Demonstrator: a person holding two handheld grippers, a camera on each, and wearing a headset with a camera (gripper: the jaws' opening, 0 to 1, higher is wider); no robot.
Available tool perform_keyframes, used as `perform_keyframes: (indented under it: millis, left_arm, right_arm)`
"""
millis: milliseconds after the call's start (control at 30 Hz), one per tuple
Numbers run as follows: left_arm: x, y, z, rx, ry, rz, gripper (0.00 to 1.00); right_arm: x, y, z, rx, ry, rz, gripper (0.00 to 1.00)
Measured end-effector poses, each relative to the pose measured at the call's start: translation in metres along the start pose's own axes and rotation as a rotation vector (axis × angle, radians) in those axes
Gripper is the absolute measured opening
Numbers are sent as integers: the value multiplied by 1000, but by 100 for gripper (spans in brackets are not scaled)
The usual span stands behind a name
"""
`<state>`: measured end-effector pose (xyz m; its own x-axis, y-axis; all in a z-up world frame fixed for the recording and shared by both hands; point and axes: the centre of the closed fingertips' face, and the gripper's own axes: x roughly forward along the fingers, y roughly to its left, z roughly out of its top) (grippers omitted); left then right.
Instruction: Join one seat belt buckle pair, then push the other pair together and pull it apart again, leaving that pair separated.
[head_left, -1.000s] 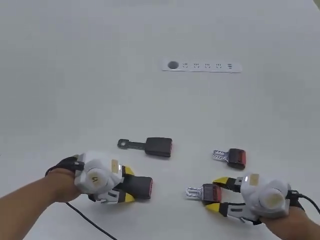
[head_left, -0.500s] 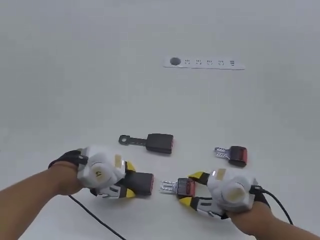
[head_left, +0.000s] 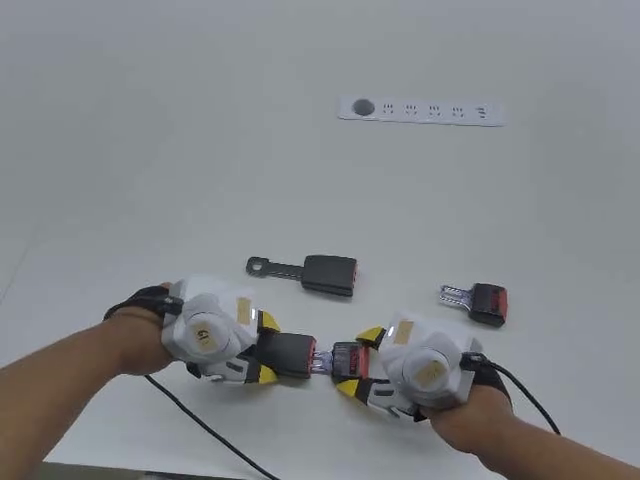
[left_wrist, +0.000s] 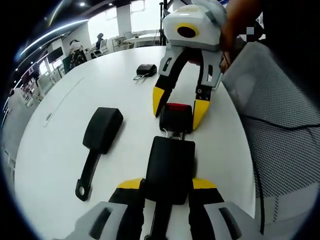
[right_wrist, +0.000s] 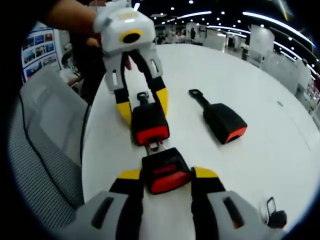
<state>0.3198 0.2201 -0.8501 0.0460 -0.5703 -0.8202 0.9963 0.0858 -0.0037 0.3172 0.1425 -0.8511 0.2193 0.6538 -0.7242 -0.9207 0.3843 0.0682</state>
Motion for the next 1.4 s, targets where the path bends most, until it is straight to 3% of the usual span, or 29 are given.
perform_keyframes:
  millis: [100,133,233,333,400,833,967,1400]
  left_arm:
    - [1,0,0,5,10,-1,35]
    - [1,0,0,7,11,-2,35]
    - [1,0,-1,13,14,-5,34]
    - [1,0,0,30,23,-13,34]
    - [2,0,-1,34,24,-15,34]
    - [2,-1,-1,66,44,-33,34]
    - [2,-1,-1,71,42,-37,34]
    - [-1,-1,-2,53,-16,-42,34]
  right_arm:
    - [1,0,0,1,5,-6,36]
    - [2,0,1,38,0,-12,36]
    - [4,2,3,51,12,-29,36]
    - [7,7,7,116,-14,-32,36]
    - [10,8,8,88,5,-46,36]
    - [12,11,13,114,-2,-52,36]
    - [13,10,13,88,8,-46,36]
    - [11,11,11,-69,16,46,34]
